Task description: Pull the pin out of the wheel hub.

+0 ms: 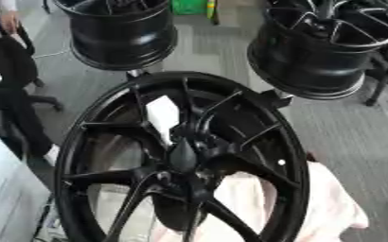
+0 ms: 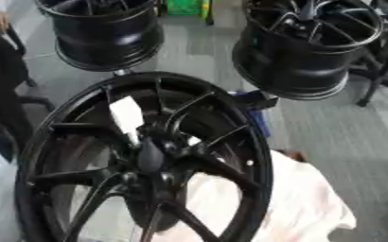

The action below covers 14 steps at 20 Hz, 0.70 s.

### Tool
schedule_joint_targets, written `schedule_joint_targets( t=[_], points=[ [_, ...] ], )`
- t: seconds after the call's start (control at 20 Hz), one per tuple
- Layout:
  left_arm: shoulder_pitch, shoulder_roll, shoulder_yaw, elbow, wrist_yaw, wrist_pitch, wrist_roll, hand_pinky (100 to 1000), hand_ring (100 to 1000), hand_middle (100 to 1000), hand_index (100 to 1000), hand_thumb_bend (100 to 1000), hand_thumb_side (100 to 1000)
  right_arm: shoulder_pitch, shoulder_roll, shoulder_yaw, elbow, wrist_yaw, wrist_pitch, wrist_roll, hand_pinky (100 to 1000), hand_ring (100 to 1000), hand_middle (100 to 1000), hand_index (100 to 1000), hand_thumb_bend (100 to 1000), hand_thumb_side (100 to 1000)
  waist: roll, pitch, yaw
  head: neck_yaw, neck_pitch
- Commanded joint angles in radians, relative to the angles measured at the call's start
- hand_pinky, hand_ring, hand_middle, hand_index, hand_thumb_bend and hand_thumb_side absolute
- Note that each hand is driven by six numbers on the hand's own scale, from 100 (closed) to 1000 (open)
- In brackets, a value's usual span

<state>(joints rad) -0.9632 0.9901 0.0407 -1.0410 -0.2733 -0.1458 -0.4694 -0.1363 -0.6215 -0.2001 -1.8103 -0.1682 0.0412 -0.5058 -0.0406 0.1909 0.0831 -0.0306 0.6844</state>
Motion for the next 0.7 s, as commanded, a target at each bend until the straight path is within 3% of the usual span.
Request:
schedule_joint_targets(
  t=[0.05,0.7],
  points=[
    [-0.012,0.04,0.016,-0.016,0.003,-0.003,0.0,853,887,802,931,242,414,-0.01,-0.039,-0.014,-0.017,0.005,-0.001,-0.002,789,682,592,756,100,734,0.004,-0.018,0.001,0.0,-0.006],
    [-0.013,0.038,0.018,-0.015,0.02,-0.004,0.022,837,864,771,912,212,403,-0.01,-0.044,-0.013,-0.016,0.005,-0.001,-0.001,789,681,592,756,100,733,0.005,-0.021,0.002,0.001,-0.003]
  ],
)
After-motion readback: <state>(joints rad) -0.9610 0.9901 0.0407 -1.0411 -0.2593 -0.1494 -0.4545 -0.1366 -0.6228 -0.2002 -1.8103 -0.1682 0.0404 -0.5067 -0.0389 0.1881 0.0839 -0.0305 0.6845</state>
